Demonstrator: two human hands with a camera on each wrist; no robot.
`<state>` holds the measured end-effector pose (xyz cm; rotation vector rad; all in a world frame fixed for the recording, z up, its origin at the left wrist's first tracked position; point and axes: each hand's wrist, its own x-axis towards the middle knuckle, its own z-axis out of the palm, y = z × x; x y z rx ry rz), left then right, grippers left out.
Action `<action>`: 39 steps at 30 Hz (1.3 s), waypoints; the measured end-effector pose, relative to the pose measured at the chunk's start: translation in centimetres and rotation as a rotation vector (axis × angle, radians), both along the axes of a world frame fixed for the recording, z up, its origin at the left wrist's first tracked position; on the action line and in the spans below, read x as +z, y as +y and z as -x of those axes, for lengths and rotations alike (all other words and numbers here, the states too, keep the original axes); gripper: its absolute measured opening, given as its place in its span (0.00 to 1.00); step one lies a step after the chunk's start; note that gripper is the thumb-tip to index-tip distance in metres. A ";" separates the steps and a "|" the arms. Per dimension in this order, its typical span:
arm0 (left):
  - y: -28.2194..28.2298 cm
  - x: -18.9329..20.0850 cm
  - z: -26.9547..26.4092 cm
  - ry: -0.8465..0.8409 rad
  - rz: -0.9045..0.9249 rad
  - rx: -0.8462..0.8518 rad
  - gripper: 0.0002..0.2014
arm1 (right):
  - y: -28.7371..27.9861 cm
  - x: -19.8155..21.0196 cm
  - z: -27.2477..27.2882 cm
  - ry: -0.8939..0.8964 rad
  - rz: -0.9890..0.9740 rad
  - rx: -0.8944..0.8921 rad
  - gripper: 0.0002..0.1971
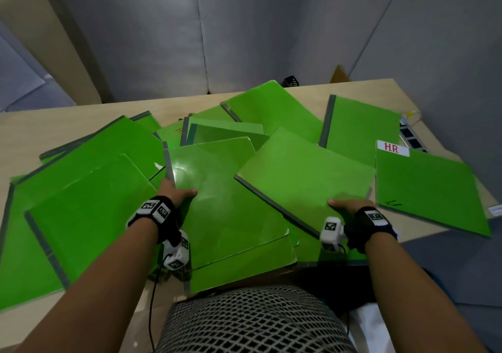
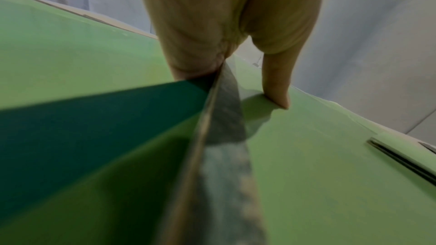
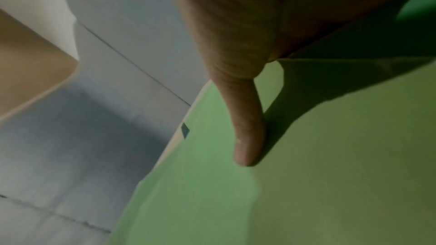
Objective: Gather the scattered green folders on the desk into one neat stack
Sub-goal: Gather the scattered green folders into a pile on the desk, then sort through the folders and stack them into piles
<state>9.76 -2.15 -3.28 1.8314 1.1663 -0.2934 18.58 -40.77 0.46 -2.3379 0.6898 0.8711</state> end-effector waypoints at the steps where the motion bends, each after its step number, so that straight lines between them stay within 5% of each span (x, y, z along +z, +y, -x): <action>1: 0.1 0.0 0.0 0.003 -0.006 -0.004 0.40 | 0.3 0.7 -0.2 -0.016 -0.037 -0.078 0.24; 5: 0.1 0.0 -0.3 0.010 -0.021 -0.017 0.39 | 2.2 4.3 -1.9 -0.140 -0.034 -0.171 0.33; 12: 0.2 0.4 -0.1 0.046 0.012 0.031 0.38 | 5.5 12.4 -4.5 -0.544 0.268 0.155 0.11; 18: -0.4 1.7 0.1 -0.026 0.016 0.064 0.41 | 8.9 20.4 -6.5 -0.880 0.425 0.437 0.08; 25: 0.4 2.2 0.8 -0.099 0.172 0.076 0.28 | 11.7 24.3 -7.1 -0.988 0.197 0.626 0.12; 27: 0.3 3.1 1.1 -0.082 0.327 0.161 0.38 | 12.4 25.1 -7.3 -0.944 0.101 0.669 0.16; 31: 0.2 3.6 1.3 -0.143 0.514 0.260 0.37 | 14.2 26.4 -8.0 -0.883 0.077 0.771 0.17; 35: 0.6 3.8 0.8 -0.155 0.529 0.233 0.41 | 15.8 24.8 -10.9 -0.883 -0.116 0.576 0.14; 39: 3.2 0.0 0.4 -0.198 0.588 0.200 0.74 | 17.0 18.8 -11.4 -0.698 -0.403 0.190 0.18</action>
